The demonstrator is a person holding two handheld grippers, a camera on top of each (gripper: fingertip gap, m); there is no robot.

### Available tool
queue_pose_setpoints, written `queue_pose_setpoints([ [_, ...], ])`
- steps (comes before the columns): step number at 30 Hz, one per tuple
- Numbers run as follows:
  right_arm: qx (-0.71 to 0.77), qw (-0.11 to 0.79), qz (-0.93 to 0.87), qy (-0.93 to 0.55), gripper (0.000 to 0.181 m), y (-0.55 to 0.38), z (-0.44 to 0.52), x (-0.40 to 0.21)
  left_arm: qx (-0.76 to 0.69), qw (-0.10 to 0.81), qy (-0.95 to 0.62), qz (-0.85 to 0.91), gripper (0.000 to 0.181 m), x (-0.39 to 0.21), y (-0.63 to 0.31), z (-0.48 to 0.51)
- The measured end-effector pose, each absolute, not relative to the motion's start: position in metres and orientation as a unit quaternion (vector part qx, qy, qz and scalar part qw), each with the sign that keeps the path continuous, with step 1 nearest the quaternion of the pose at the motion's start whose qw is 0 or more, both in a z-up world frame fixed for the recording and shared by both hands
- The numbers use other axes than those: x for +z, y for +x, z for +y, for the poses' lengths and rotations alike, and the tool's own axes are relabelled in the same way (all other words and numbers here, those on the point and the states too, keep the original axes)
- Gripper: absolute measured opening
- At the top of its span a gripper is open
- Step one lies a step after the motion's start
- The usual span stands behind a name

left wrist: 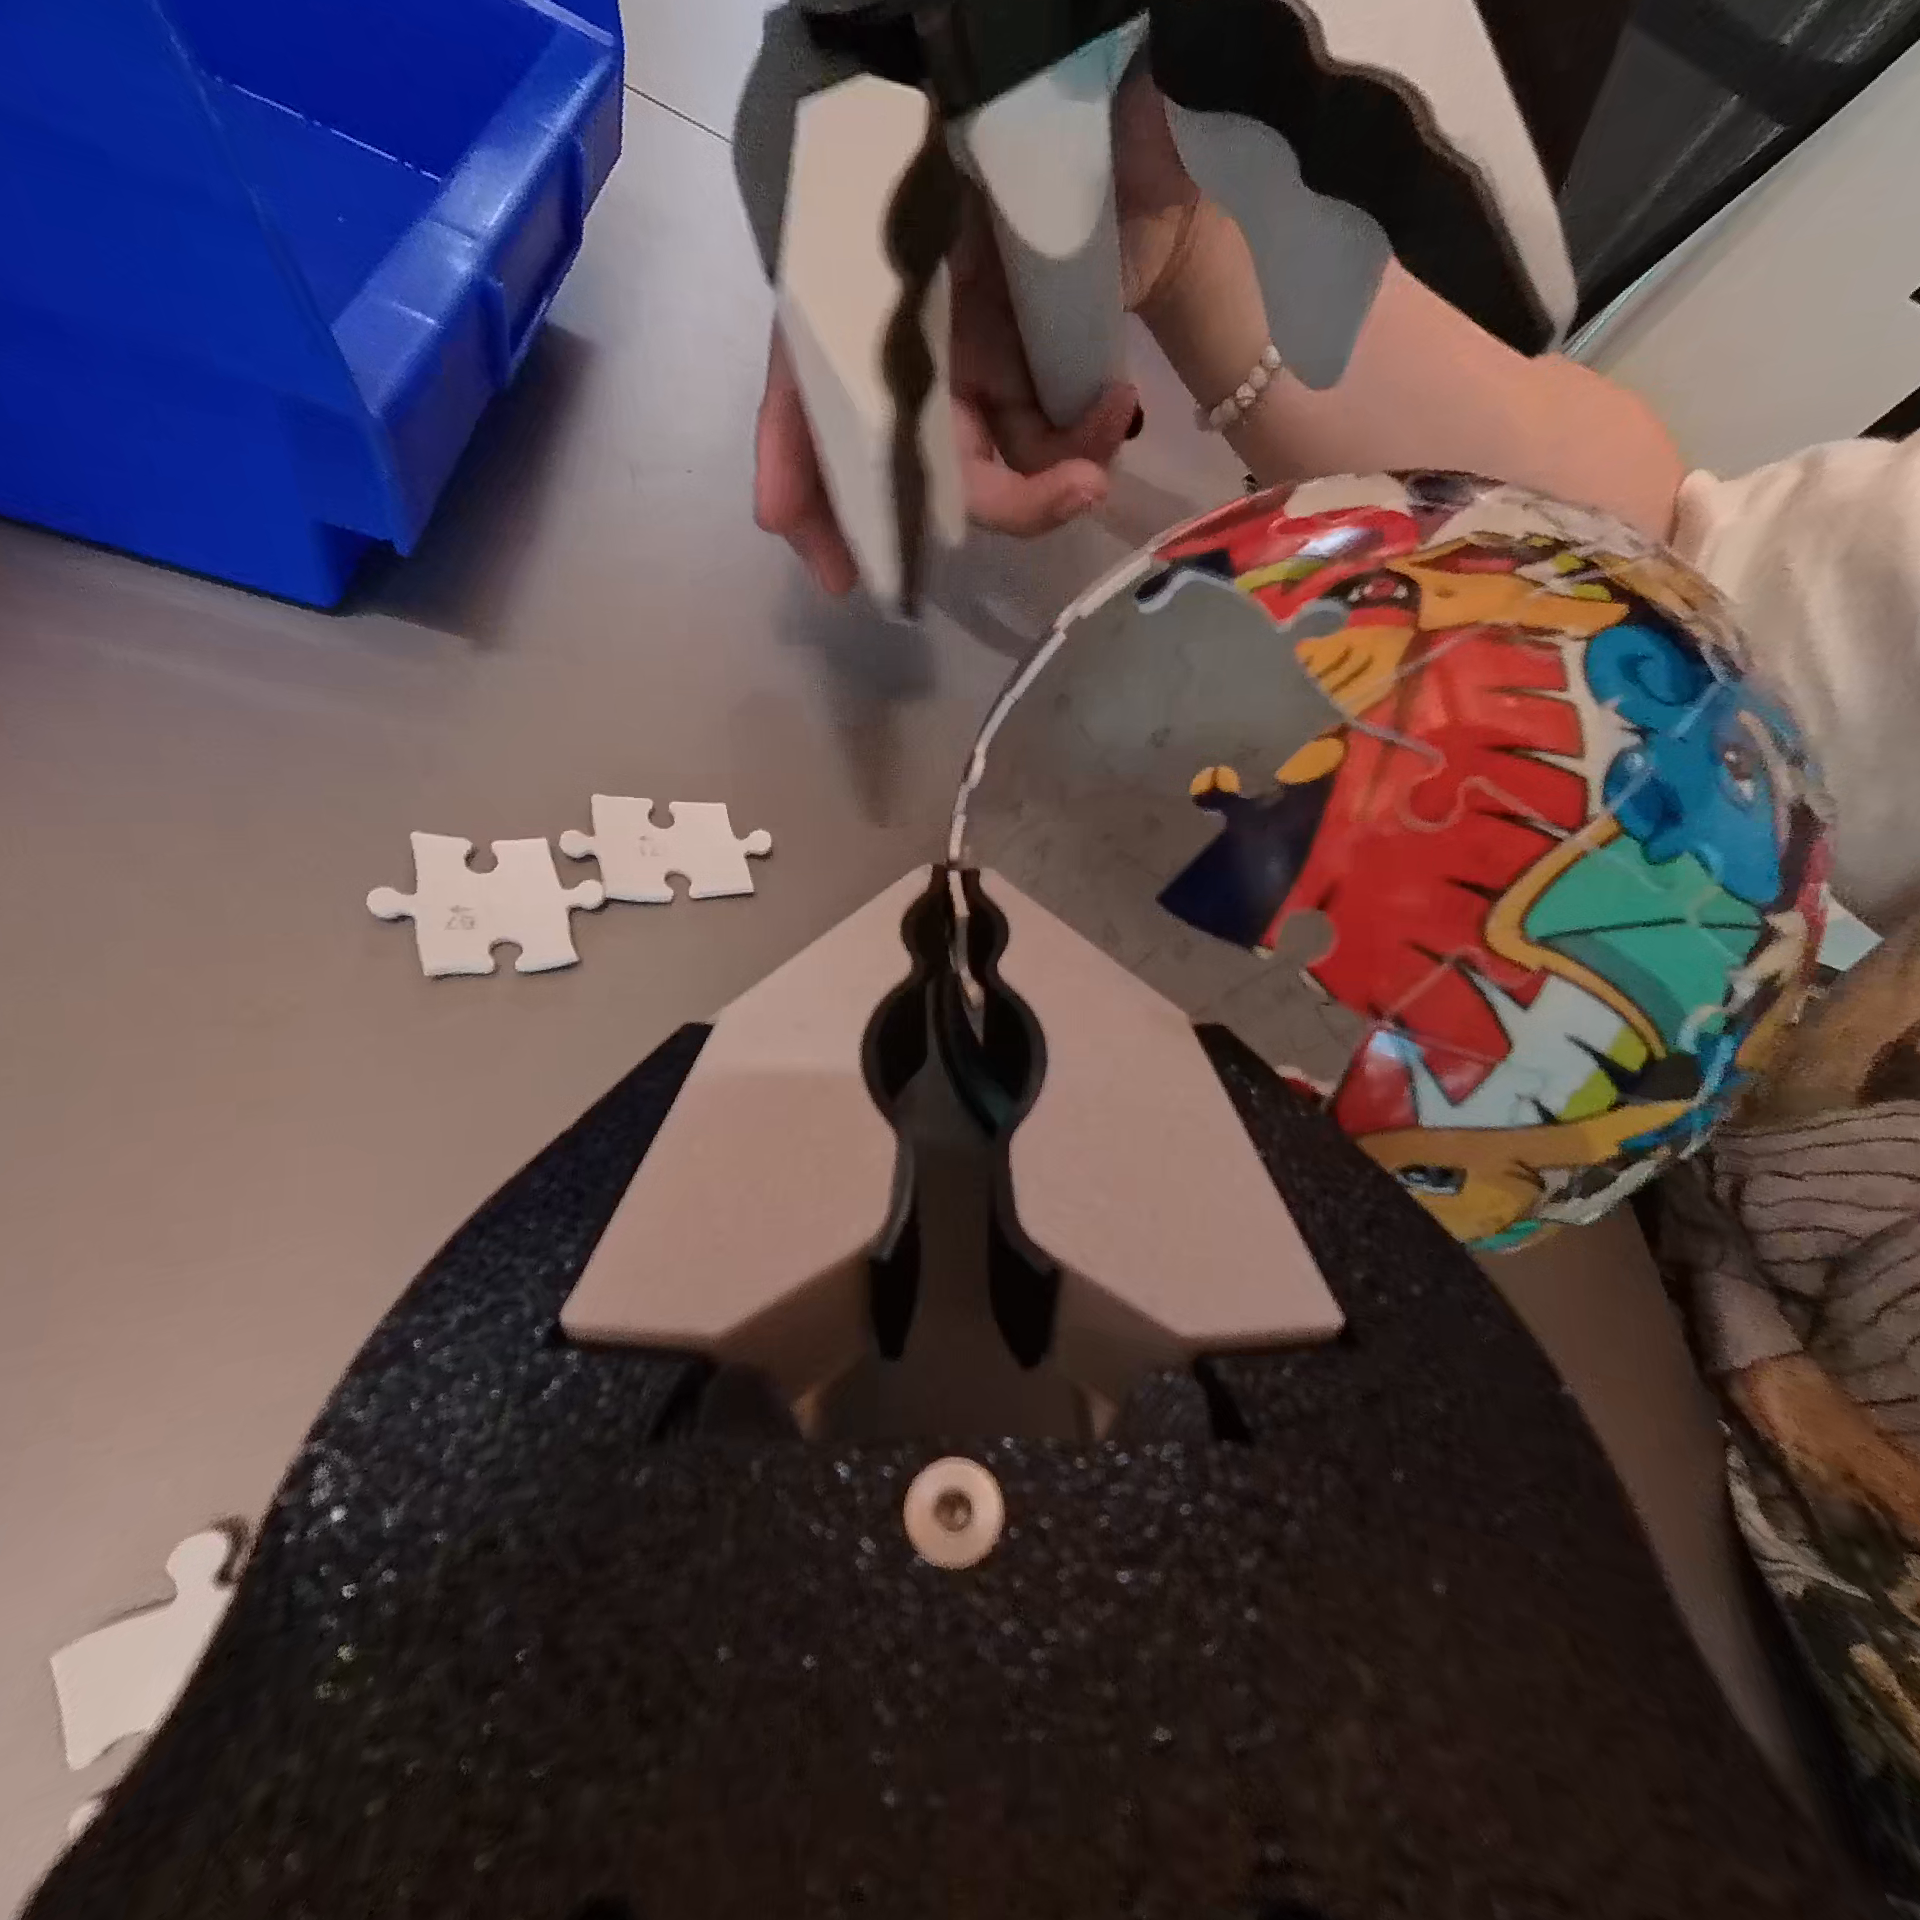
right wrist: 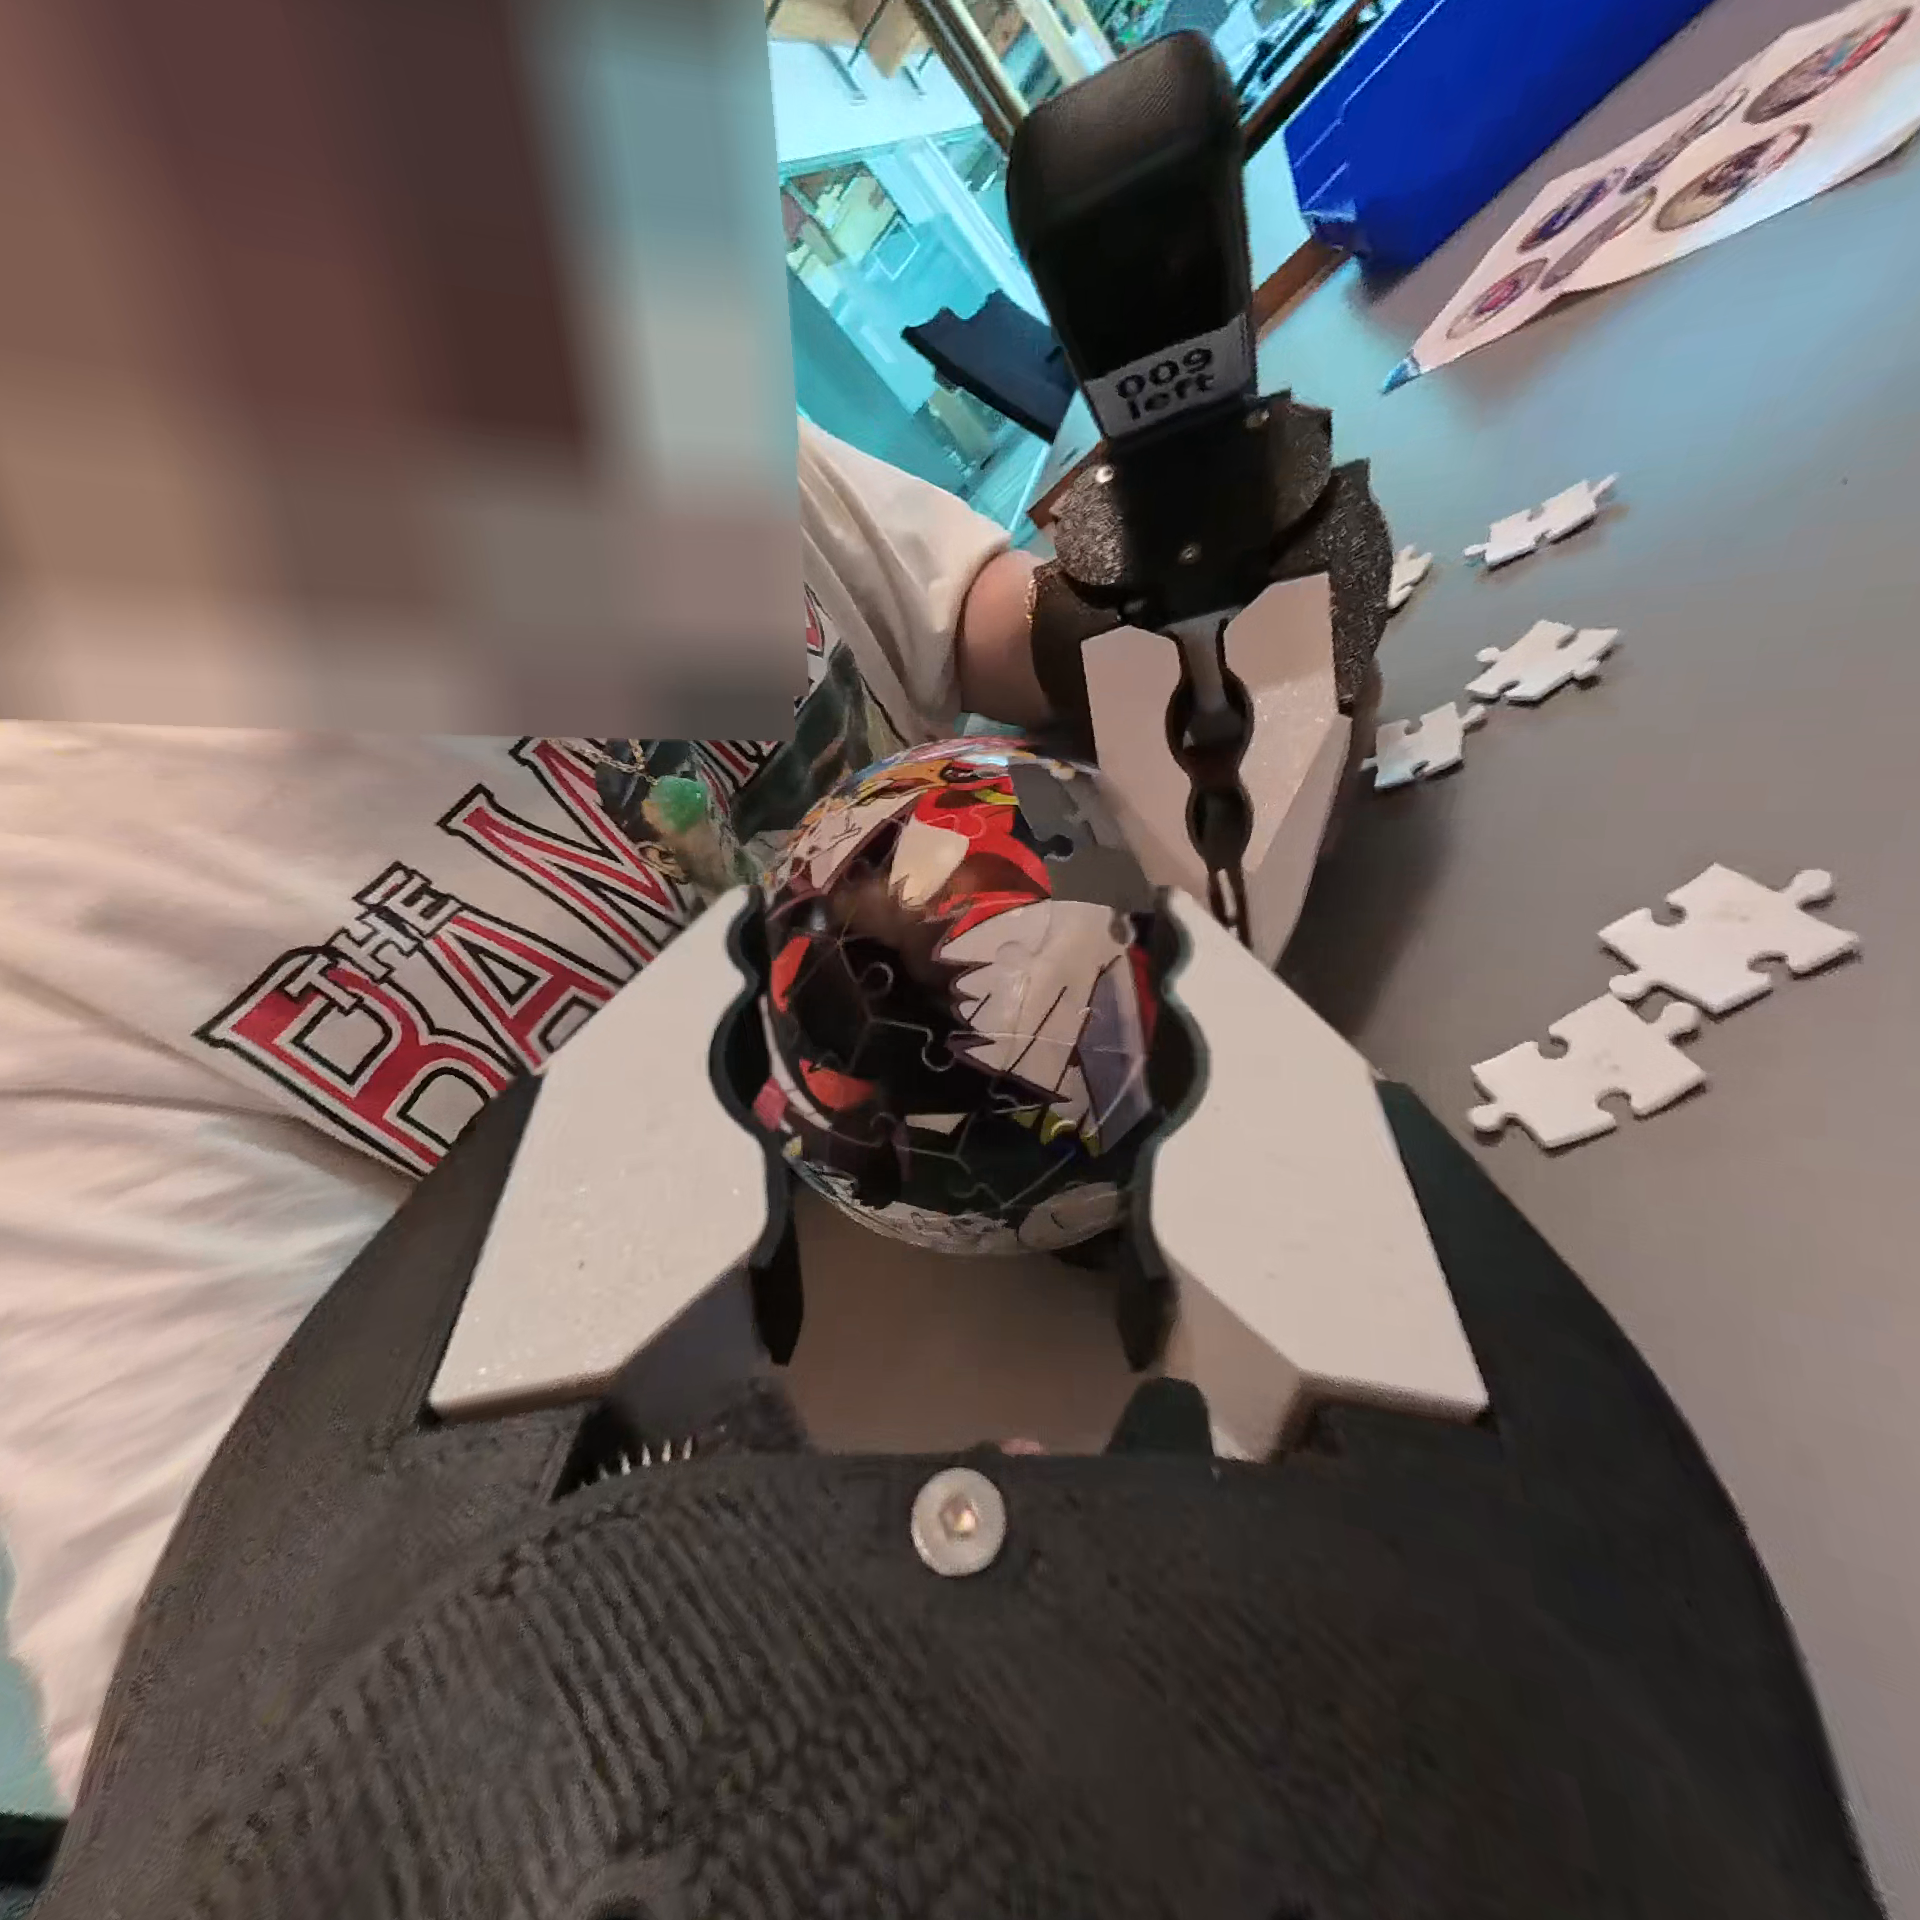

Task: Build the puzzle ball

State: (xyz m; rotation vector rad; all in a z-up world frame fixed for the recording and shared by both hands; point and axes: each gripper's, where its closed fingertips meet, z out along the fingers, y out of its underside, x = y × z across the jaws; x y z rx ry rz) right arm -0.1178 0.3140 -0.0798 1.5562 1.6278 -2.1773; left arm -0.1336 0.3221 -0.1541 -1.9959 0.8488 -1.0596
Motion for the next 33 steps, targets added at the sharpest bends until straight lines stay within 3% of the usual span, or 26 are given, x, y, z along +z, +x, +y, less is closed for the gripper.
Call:
queue_pose_setpoints([
  [2, -0.671, -0.027, 0.523, 0.525, 0.090, -0.123, 0.326, -0.086, -0.411, 0.354, -0.772, 0.330, 0.000, -0.154, -0.133, 0.322],
  [5, -0.620, -0.078, 0.502, 0.598, 0.103, -0.130, 0.357, -0.096, -0.409, 0.356, -0.772, 0.331, 0.000, -0.154, -0.133, 0.322],
  [9, -0.556, -0.116, 0.465, 0.679, 0.077, -0.136, 0.389, -0.105, -0.407, 0.356, -0.772, 0.334, 0.000, -0.155, -0.133, 0.323],
  [11, -0.519, -0.118, 0.486, 0.693, 0.086, -0.138, 0.389, -0.114, -0.409, 0.355, -0.772, 0.333, 0.000, -0.155, -0.133, 0.323],
  [14, -0.496, -0.087, 0.520, 0.690, 0.080, -0.143, 0.375, -0.124, -0.406, 0.356, -0.771, 0.336, 0.000, -0.155, -0.133, 0.323],
  [17, -0.544, -0.051, 0.494, 0.676, 0.072, -0.150, 0.366, -0.124, -0.400, 0.360, -0.773, 0.336, 0.003, -0.155, -0.133, 0.325],
  [20, -0.610, -0.027, 0.456, 0.648, 0.051, -0.148, 0.360, -0.117, -0.399, 0.360, -0.774, 0.335, 0.004, -0.155, -0.134, 0.325],
  [26, -0.666, 0.012, 0.452, 0.593, 0.053, -0.136, 0.338, -0.109, -0.401, 0.356, -0.770, 0.345, 0.003, -0.156, -0.130, 0.326],
  [33, -0.694, 0.052, 0.443, 0.565, 0.041, -0.139, 0.334, -0.115, -0.428, 0.324, -0.763, 0.360, 0.009, -0.157, -0.128, 0.327],
])
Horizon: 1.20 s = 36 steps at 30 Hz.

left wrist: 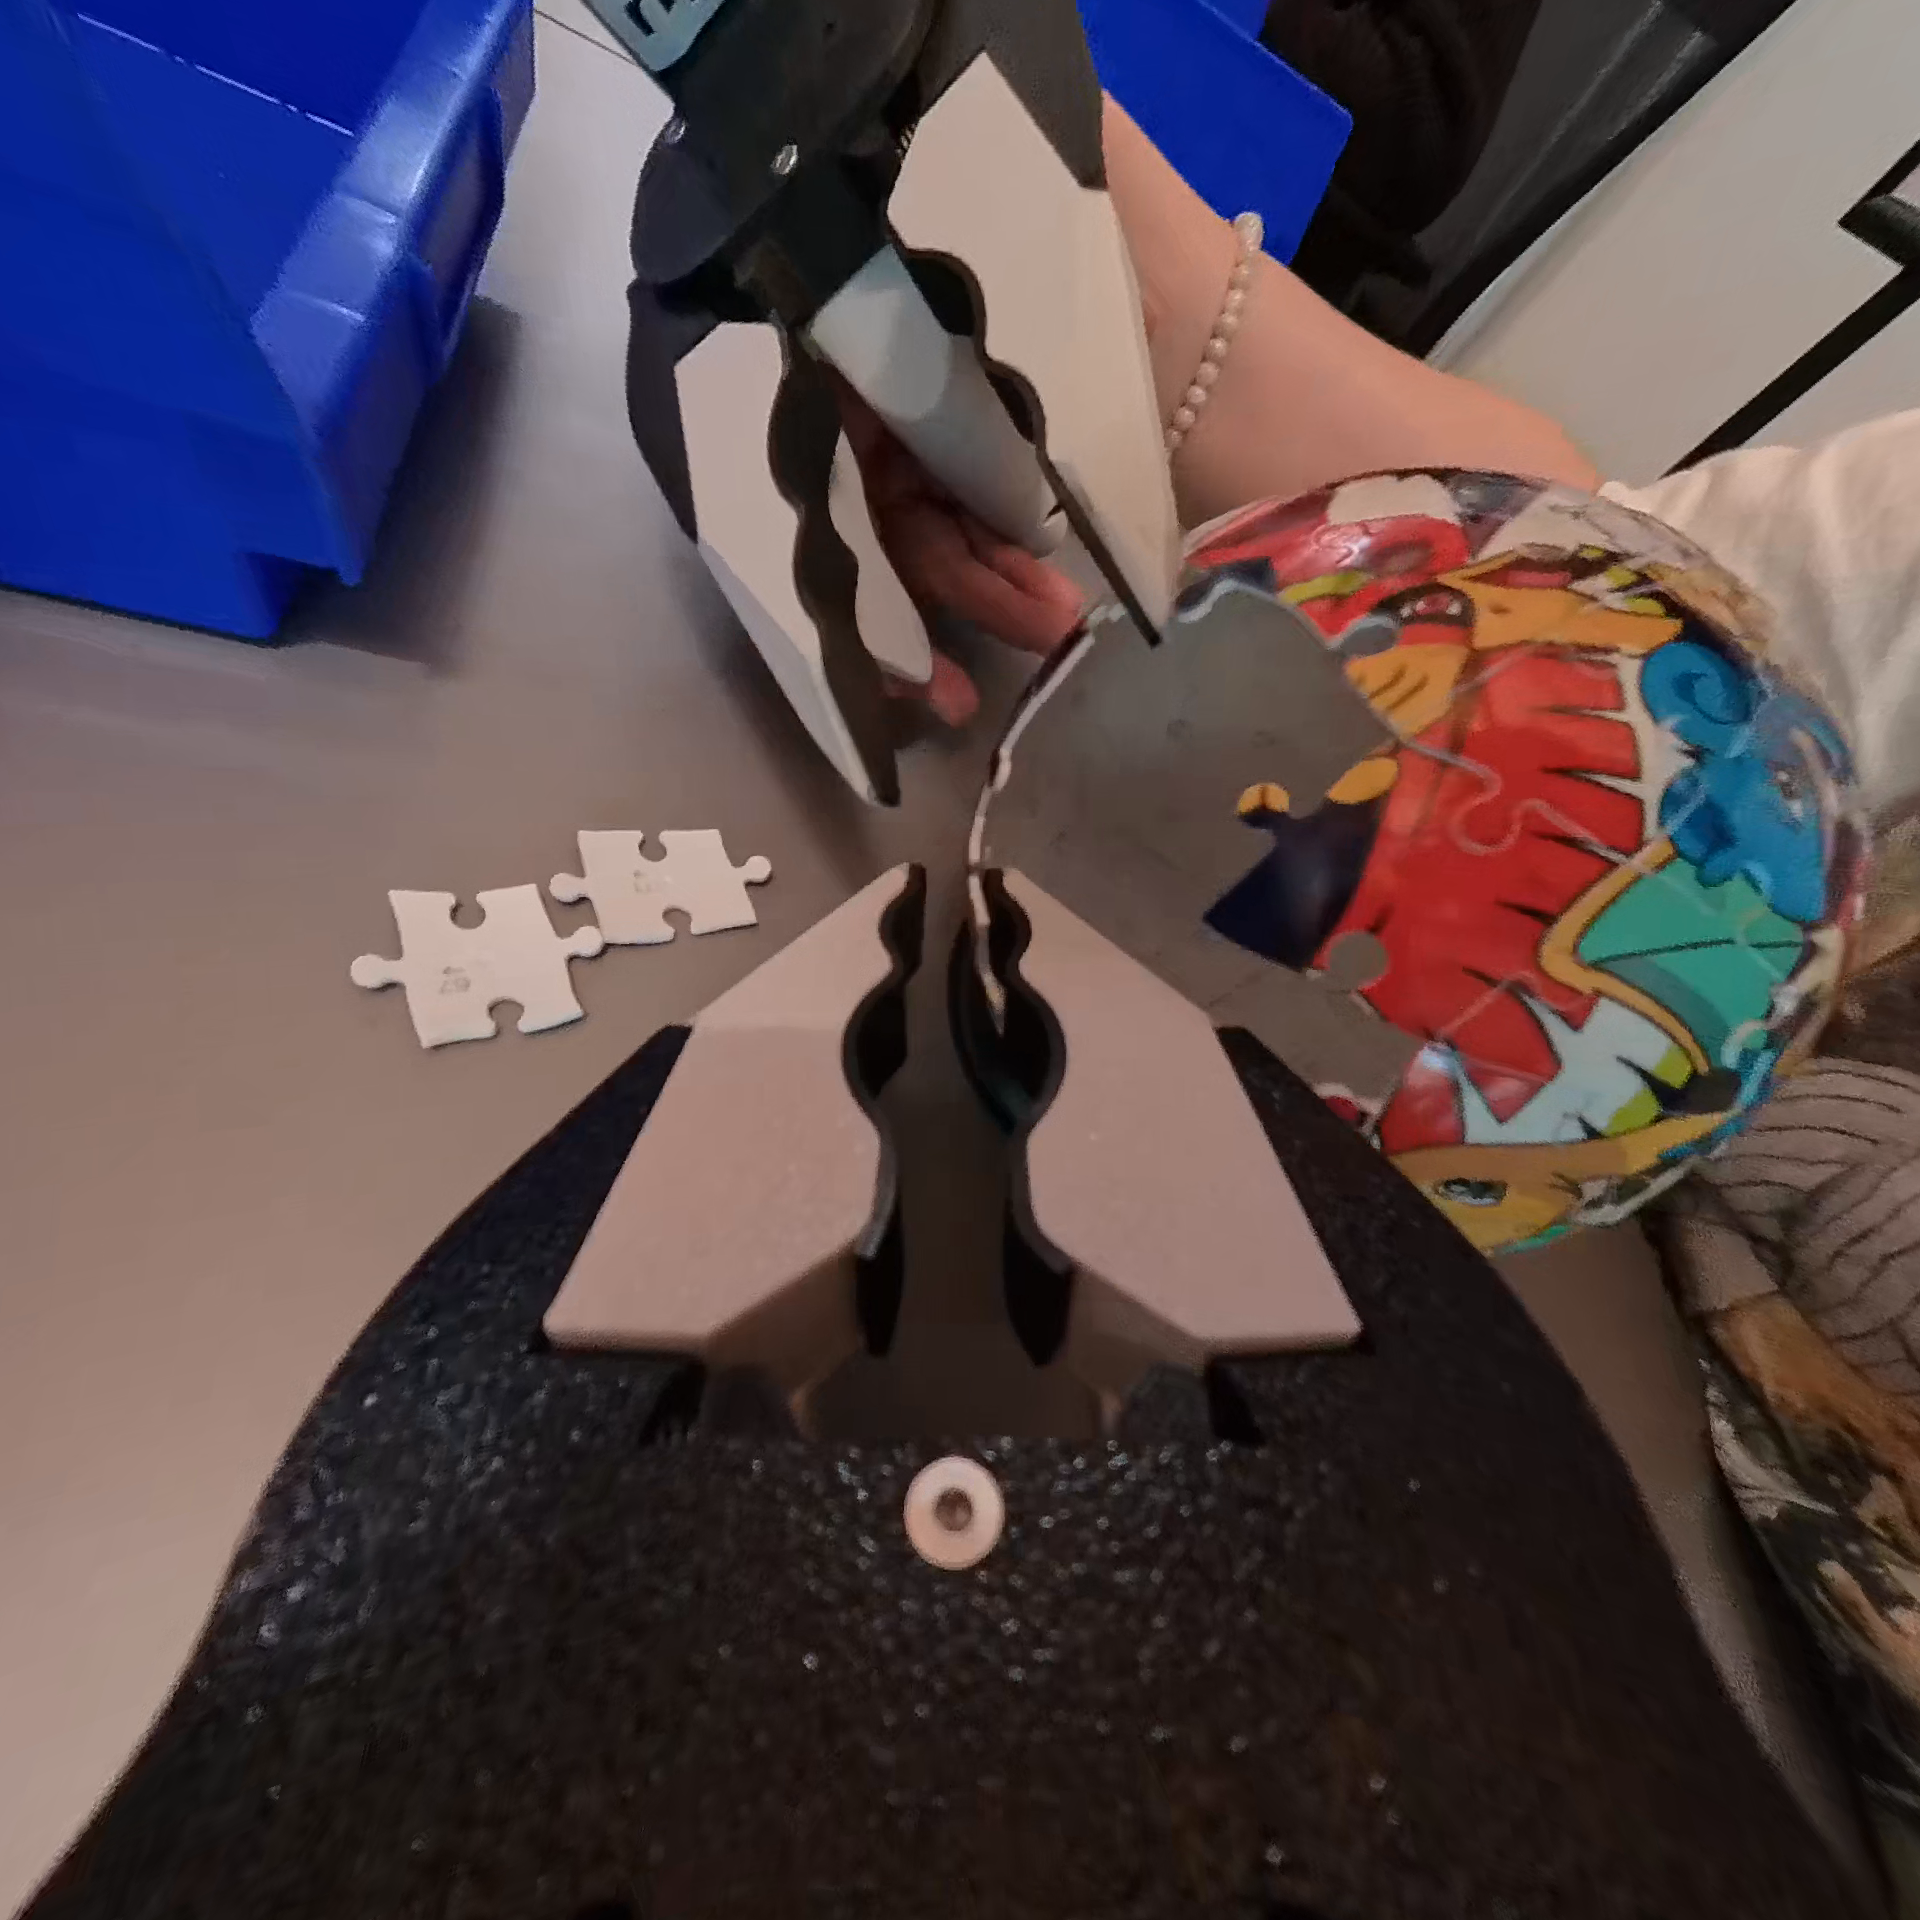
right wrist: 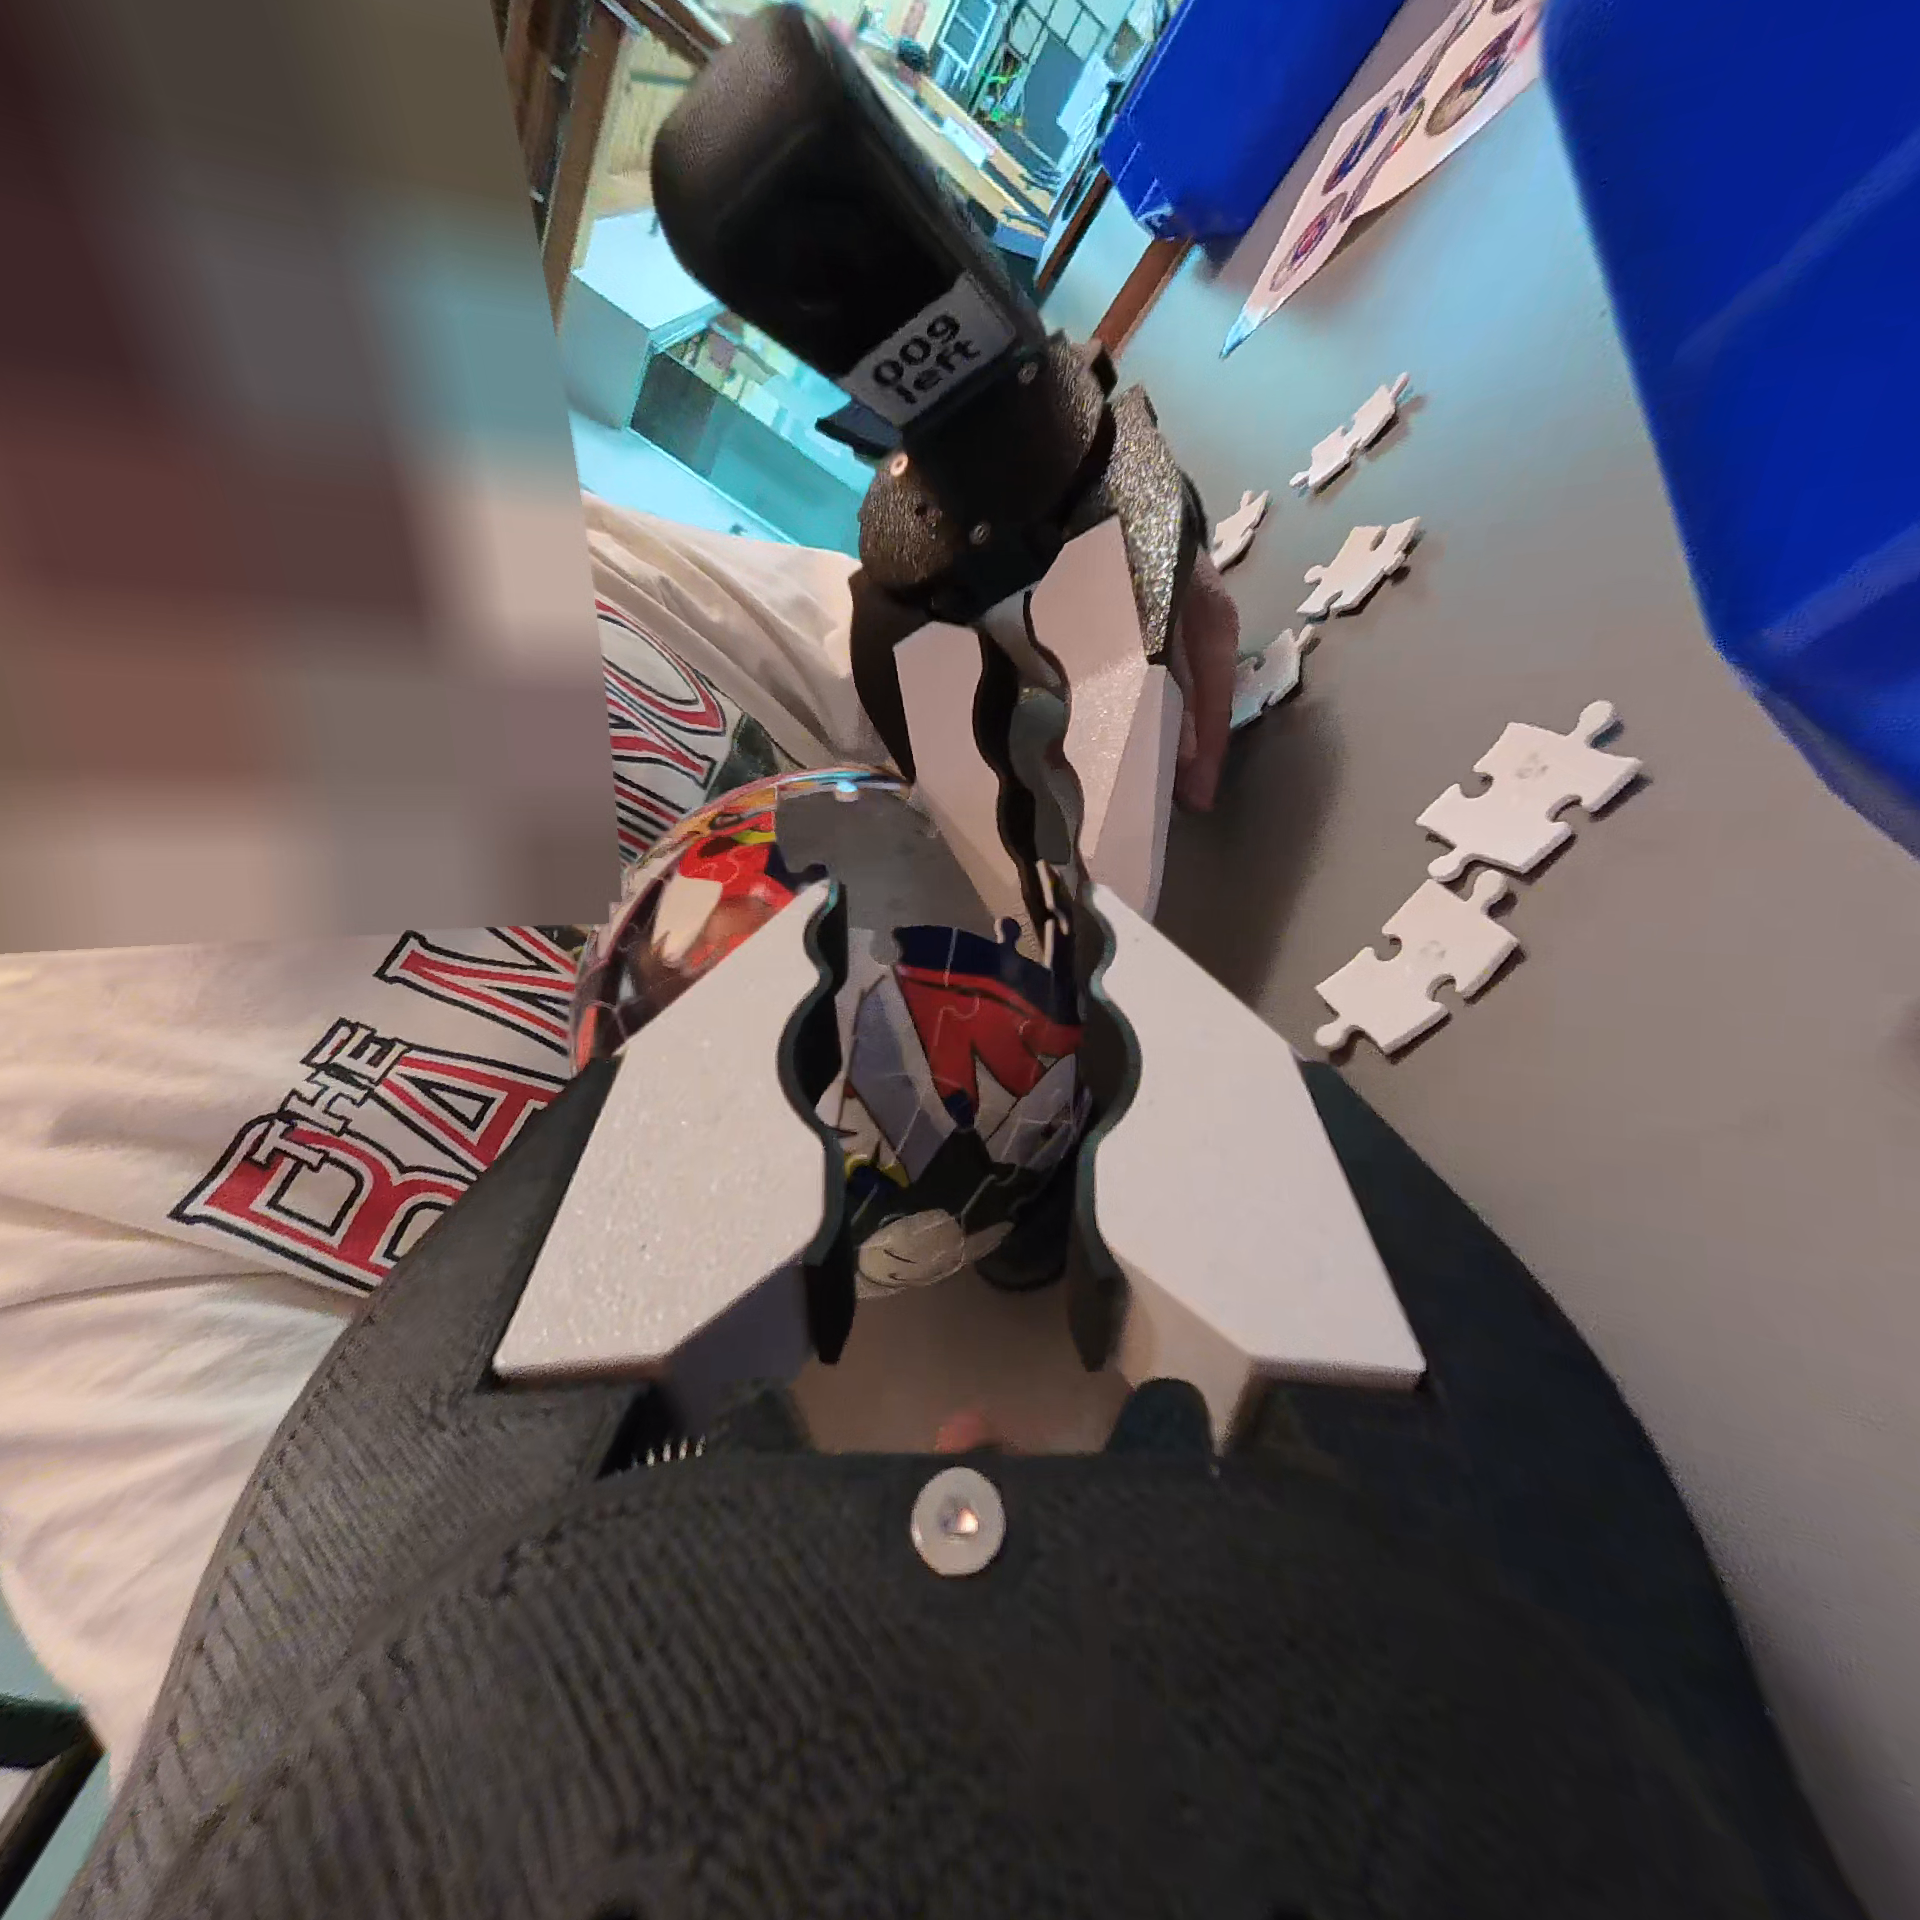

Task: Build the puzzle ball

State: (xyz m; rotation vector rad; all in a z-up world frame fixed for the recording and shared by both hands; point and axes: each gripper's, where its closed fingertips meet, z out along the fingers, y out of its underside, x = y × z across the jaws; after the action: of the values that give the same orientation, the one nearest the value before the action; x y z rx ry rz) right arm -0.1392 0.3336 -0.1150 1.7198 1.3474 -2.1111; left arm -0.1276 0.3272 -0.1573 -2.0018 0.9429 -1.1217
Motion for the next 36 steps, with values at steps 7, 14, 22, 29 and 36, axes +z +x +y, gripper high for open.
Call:
queue_pose_setpoints([
  [7, -0.707, 0.055, 0.421, 0.565, 0.045, -0.144, 0.337, -0.115, -0.415, 0.314, -0.748, 0.412, 0.008, -0.158, -0.122, 0.328],
  [14, -0.727, 0.012, 0.394, 0.562, 0.048, -0.143, 0.352, -0.098, -0.422, 0.306, -0.739, 0.428, 0.002, -0.159, -0.117, 0.325],
  [22, -0.727, 0.013, 0.397, 0.560, 0.049, -0.138, 0.347, -0.099, -0.427, 0.315, -0.748, 0.398, 0.001, -0.158, -0.119, 0.334],
  [29, -0.734, 0.005, 0.430, 0.525, 0.063, -0.120, 0.339, -0.099, -0.427, 0.309, -0.753, 0.394, 0.000, -0.159, -0.120, 0.334],
  [36, -0.744, -0.016, 0.439, 0.503, 0.066, -0.110, 0.339, -0.088, -0.429, 0.314, -0.750, 0.393, 0.004, -0.159, -0.121, 0.335],
])
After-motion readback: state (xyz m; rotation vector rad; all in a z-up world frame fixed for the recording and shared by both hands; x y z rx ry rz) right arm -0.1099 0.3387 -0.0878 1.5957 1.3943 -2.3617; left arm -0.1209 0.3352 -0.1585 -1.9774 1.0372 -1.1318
